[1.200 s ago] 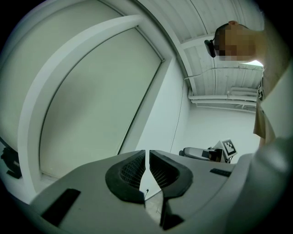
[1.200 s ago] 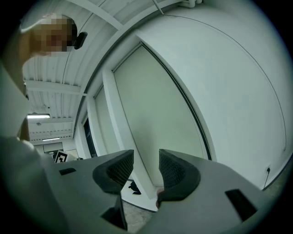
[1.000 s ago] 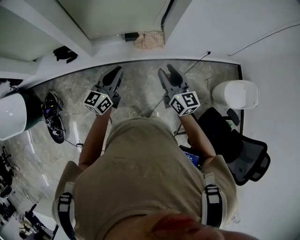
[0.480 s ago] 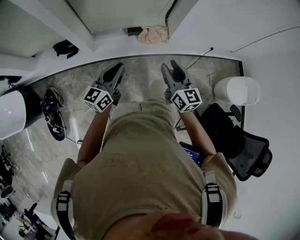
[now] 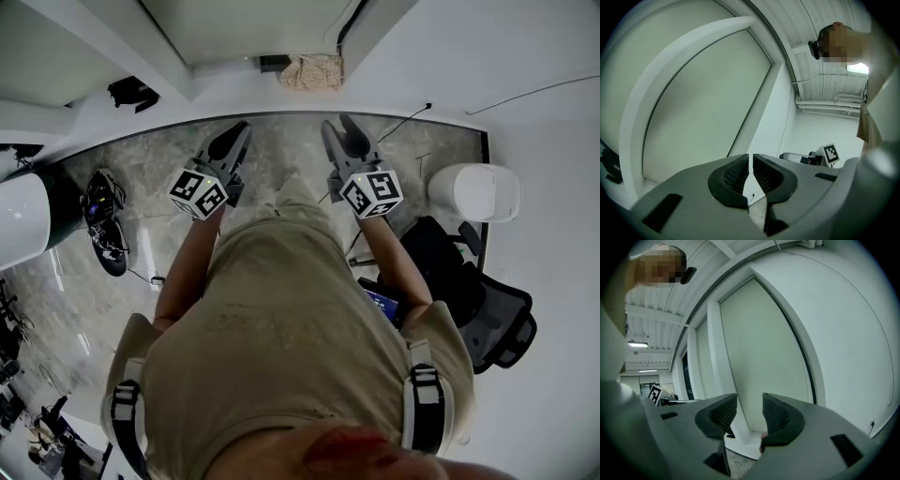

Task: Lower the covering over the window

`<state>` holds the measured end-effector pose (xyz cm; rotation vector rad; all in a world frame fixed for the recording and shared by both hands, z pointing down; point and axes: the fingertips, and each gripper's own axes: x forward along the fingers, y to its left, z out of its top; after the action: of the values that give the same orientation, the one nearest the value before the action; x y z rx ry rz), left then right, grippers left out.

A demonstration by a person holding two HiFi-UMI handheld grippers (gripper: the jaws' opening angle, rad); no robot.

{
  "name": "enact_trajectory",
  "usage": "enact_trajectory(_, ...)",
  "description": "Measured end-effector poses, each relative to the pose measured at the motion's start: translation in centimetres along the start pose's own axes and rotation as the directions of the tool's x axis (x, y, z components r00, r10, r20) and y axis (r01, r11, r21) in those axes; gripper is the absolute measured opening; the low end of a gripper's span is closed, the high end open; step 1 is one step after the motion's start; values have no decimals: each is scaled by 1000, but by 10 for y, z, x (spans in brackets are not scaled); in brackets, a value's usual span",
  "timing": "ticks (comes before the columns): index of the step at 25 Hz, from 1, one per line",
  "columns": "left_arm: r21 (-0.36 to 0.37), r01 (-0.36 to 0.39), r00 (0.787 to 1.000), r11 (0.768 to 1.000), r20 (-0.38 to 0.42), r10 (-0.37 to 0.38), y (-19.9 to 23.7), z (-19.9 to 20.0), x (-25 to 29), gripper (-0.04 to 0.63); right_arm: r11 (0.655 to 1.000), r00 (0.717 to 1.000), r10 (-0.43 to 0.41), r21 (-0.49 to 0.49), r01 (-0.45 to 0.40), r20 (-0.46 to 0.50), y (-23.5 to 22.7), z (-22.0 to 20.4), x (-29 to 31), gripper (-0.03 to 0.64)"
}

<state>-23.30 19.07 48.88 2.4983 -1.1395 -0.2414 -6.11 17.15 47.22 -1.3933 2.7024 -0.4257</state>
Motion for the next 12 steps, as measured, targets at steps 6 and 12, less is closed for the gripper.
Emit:
enact_trajectory(6,39,11,1000,999,-4,-11,11,14,44,41,1000,999,21,9,-21,26,-32,16,35,156)
enact_trajectory(12,18,-6,1000,1000,-25,6,12,31,102,41,999,999,36,4,-36,31,-81,57,53,156)
